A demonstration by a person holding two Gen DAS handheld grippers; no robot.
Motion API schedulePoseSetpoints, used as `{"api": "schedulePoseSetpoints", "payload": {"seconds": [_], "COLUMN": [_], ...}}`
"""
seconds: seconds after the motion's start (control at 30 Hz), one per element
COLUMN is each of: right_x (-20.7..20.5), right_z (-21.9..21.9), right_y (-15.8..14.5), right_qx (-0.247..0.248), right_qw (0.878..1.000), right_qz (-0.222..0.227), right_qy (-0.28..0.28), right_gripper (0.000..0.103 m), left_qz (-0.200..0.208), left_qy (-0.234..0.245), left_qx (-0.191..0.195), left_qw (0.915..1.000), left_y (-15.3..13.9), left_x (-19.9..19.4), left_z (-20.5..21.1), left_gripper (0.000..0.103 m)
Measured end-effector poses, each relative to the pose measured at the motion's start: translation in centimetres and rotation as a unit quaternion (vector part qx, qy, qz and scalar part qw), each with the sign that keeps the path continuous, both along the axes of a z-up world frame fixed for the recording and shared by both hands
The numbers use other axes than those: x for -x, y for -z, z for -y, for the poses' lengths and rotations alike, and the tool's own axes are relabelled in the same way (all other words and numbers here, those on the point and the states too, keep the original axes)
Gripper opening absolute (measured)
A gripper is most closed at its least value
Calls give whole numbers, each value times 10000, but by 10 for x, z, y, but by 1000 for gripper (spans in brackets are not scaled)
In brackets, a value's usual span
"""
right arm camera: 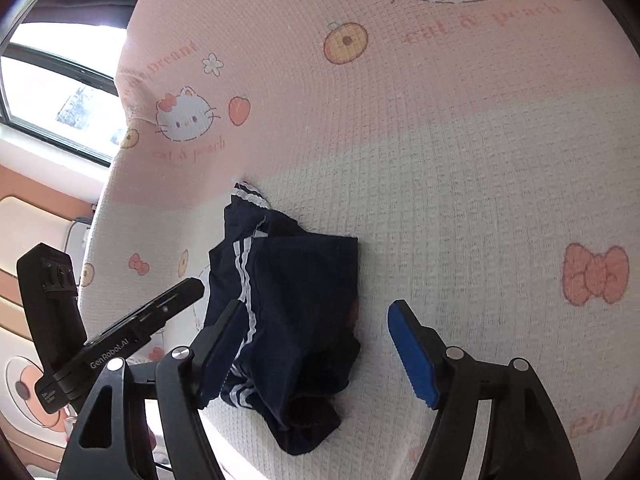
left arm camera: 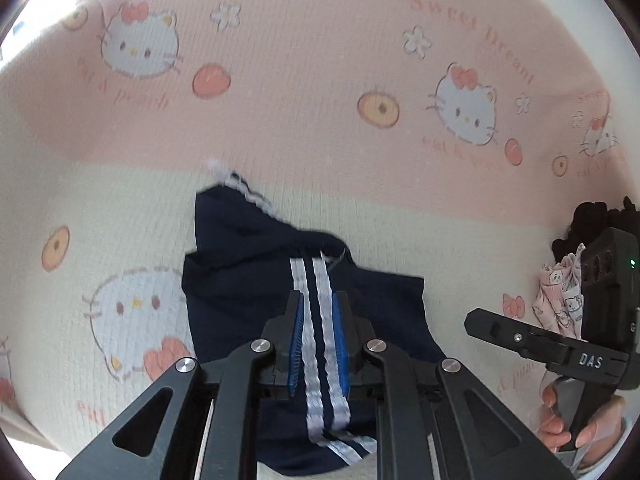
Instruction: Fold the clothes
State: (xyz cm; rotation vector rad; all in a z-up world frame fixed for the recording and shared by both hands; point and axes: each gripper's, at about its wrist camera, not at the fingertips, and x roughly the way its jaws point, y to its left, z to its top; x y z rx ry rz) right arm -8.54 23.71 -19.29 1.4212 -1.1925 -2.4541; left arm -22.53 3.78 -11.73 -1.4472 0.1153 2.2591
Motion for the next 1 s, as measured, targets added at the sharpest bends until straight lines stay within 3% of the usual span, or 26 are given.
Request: {"api": "schedulePoseSetpoints", "payload": {"seconds": [0.13,0.3,0.4,0.43,0.5,0.53,0.57,0.67,0.83,1.0], "right_x": [-12,-24,-27,-27,-26,-25,-23,-17,-3,12], "right_z": [1,-4,-10,-13,-15,-16,-16,-15,-11,-1], "right_y": [0,4,11,15,23,27,29,34,40,49], "right_qx": [172,633,1040,1169,1388,1497,1554,1652,2103,2667], "right_qw": [9998,9980,9944,9928,9894,9875,9864,9842,9758,9622], "right_qz": [28,49,99,169,304,371,411,513,497,490], "right_qy": [-15,17,153,208,283,320,337,375,349,254], "right_gripper": [72,72,72,72,72,72,72,72,72,72], "left_qz": [185,490,576,642,809,904,1028,1179,728,210], "left_qy": [107,488,908,1008,1123,1159,1144,913,793,992], "left_qx": [225,-197,-62,33,59,-31,-142,-191,317,979], "left_qw": [9995,9974,9942,9928,9904,9891,9880,9886,9937,9900], "left_y": [5,8,15,18,27,30,34,39,34,31], "left_x": [-18,-47,-63,-68,-73,-73,-73,-68,-66,-77], "left_z": [-8,-20,-39,-45,-53,-55,-56,-54,-51,-55], "left_gripper": [12,12,13,20,53,76,81,81,81,81]}}
